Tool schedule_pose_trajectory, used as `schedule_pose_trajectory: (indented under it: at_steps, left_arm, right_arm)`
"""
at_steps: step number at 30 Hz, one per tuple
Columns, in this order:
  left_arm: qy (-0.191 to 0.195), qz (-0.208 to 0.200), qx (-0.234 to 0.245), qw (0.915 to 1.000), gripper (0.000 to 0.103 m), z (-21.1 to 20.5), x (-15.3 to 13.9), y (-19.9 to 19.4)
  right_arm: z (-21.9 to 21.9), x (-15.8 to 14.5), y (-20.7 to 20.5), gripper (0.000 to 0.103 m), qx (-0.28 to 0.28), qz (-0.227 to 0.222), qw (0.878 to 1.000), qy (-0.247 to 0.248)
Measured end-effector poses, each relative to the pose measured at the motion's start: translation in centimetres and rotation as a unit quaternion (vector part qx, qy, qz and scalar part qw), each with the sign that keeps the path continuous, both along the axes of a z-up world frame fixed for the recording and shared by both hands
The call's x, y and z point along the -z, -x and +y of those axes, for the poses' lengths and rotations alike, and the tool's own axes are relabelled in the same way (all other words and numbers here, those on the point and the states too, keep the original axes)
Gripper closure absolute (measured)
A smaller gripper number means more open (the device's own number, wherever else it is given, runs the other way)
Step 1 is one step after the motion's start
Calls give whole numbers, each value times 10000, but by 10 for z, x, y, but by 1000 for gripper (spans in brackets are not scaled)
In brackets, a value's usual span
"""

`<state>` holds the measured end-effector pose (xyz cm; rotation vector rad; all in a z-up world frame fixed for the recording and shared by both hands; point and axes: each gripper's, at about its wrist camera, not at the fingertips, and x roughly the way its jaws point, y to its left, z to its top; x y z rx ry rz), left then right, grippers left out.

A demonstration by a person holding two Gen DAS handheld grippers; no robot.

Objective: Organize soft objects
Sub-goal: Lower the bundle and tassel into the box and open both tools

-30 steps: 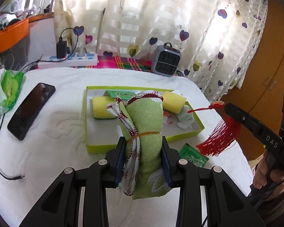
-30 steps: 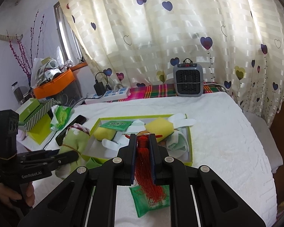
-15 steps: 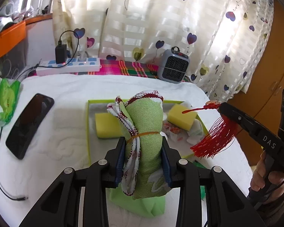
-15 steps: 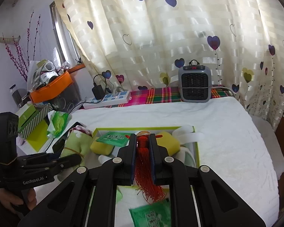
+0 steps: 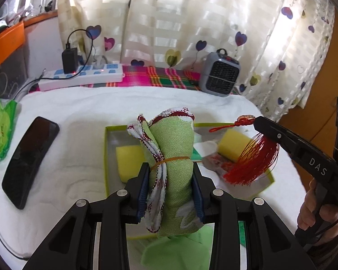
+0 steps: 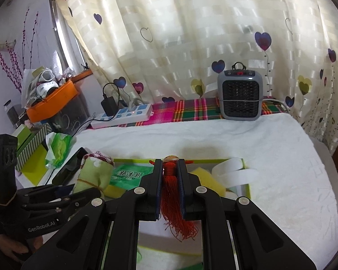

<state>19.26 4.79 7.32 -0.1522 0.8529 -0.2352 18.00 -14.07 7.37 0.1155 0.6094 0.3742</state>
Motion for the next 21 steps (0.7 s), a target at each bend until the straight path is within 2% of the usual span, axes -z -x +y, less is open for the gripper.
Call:
schedule_pose_trajectory:
  at_steps: [11,21]
  left_arm:
    - [-125,236,-9,9996,67,-1,22,-17]
    - [-193,251,-42,9995,66,1,27,-19]
  right_arm:
    - [13,42,-32,90,-119,647,9977,138]
    - [21,54,-36,90,-155,742,9965,363]
